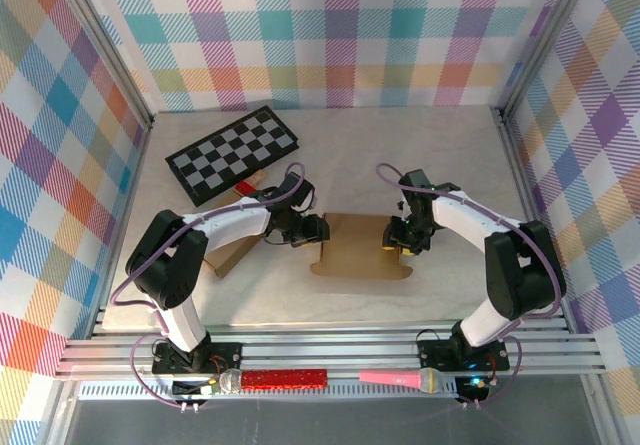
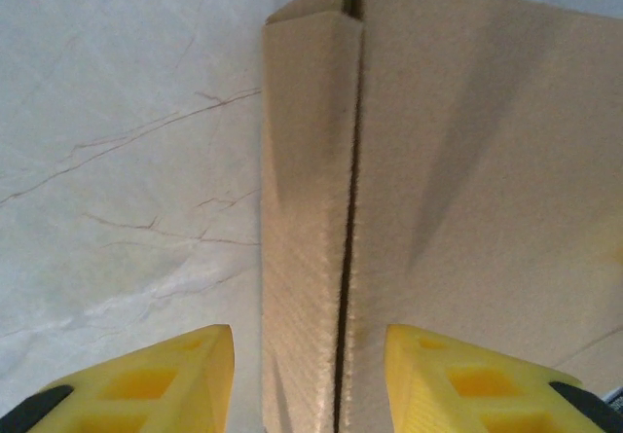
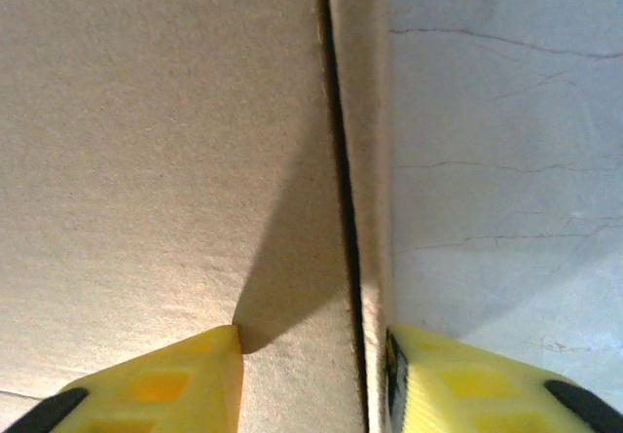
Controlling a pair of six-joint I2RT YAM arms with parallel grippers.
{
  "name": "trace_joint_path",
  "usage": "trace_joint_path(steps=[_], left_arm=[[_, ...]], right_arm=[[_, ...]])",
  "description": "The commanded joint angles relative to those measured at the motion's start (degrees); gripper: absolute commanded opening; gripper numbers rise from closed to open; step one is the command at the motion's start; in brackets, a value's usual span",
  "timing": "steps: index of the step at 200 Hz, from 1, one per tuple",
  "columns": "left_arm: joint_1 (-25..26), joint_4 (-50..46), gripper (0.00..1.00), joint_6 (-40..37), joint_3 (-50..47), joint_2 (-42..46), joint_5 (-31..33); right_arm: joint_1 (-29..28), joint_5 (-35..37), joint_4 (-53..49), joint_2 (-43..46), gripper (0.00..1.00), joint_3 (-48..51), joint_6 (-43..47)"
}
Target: Fold the paper box
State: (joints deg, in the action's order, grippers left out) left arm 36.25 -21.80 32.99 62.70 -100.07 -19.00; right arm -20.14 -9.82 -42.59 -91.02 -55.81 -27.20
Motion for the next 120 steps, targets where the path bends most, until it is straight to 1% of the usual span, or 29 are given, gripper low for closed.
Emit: trace_joint_path(steps=[1, 27, 71, 78, 120], left_arm=[[0.48, 2.97, 0.43, 0.7, -1.06, -0.53, -2.09], [0.58, 4.47, 0.41, 1.21, -1.34, -1.21, -3.01], [0.66, 5.39, 0.39, 2.14, -2.6, -1.19, -3.41], [0.66, 7.47, 0.37, 2.15, -2.8, -1.26, -3.48], [0.66, 7.94, 0.27, 2.2, -3.75, -0.94, -3.86]], right_arm=[[0.39, -0.22, 0.64, -1.04, 0.35, 1.77, 1.41], [0.43, -2.33, 1.1, -1.76, 0.31, 1.48, 2.09], [0.38, -2.48, 1.1, -2.58, 0.28, 1.45, 2.11], [0.39, -2.52, 1.16, -2.63, 0.27, 1.57, 2.12], [0.6, -3.23, 1.72, -3.19, 0.22, 1.75, 2.24]])
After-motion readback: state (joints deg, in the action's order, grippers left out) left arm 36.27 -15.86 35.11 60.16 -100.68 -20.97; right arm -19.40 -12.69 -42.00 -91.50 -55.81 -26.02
